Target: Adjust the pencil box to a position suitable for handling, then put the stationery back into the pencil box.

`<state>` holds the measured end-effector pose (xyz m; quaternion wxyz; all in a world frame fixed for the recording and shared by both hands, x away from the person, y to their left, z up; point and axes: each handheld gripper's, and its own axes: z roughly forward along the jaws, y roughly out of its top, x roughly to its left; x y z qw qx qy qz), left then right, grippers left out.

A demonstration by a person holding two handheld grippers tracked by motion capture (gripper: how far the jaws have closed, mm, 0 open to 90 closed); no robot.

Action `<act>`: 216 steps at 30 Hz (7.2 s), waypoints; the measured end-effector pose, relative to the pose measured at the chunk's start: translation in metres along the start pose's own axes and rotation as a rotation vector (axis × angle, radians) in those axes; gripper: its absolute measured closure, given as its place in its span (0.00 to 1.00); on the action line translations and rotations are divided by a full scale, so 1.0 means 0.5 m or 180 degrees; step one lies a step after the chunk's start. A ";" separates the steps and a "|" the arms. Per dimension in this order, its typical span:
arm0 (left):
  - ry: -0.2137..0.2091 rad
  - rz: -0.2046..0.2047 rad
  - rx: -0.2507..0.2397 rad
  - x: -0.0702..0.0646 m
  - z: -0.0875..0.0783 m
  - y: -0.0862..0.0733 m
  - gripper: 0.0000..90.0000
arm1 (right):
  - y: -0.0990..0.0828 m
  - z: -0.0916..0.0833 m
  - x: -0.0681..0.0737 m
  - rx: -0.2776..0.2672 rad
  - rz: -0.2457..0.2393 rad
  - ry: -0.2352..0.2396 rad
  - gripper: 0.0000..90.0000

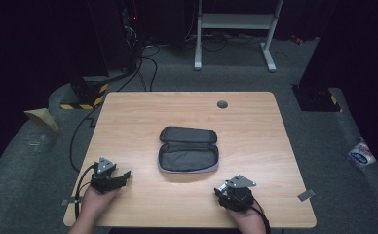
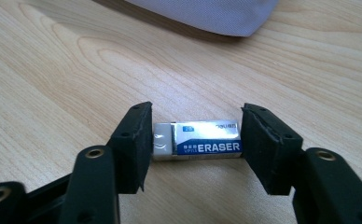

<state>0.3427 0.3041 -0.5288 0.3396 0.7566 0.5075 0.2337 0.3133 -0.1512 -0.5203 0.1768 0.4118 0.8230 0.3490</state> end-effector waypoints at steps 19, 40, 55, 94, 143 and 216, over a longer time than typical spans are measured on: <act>-0.0001 -0.0001 0.0000 0.000 0.000 0.000 0.33 | 0.008 -0.001 0.009 -0.0062 -0.0062 -0.0069 0.53; 0.0000 -0.0005 0.0000 0.000 0.000 0.000 0.33 | 0.036 -0.018 0.003 -0.0424 -0.0014 -0.0206 0.53; 0.0001 -0.0004 0.0000 0.000 0.000 0.000 0.33 | 0.070 -0.029 -0.003 -0.0583 0.0032 -0.0199 0.53; 0.0009 0.0010 0.0004 -0.001 -0.003 -0.002 0.33 | 0.175 -0.058 0.004 -0.0853 0.0019 -0.0379 0.53; -0.0038 0.0011 -0.0003 -0.002 -0.002 -0.002 0.33 | 0.212 0.107 -0.009 -0.0155 0.0044 -0.0355 0.53; -0.0022 -0.0005 -0.0010 -0.004 -0.001 -0.002 0.33 | -0.023 -0.013 -0.148 0.0009 0.0732 -0.0793 0.25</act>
